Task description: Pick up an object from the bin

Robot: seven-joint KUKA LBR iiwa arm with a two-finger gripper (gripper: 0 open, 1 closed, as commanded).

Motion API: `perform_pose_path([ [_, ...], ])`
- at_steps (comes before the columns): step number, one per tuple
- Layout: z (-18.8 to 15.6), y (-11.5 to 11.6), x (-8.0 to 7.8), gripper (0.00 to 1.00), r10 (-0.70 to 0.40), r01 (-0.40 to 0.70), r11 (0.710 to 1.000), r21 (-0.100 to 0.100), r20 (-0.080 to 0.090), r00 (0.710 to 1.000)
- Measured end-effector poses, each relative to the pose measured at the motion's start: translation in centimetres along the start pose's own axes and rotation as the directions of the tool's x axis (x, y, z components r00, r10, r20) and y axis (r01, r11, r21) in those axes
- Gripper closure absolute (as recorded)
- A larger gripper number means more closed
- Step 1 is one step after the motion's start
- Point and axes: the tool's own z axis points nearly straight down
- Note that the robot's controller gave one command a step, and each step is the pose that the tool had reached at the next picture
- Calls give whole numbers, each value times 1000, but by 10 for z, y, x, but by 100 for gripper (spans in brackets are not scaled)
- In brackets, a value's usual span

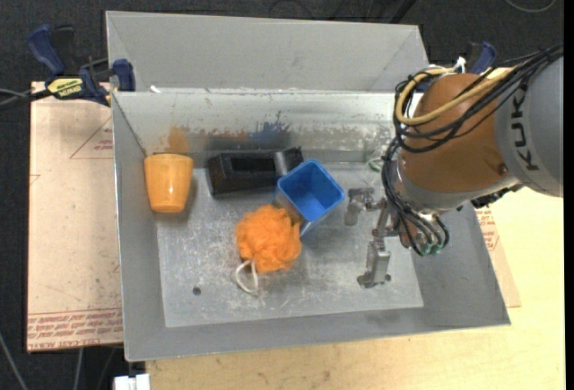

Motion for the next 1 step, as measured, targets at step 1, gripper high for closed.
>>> perform_pose_path([
  [1,-4,0,-1,0,-1,1,1000,0,7,1000],
])
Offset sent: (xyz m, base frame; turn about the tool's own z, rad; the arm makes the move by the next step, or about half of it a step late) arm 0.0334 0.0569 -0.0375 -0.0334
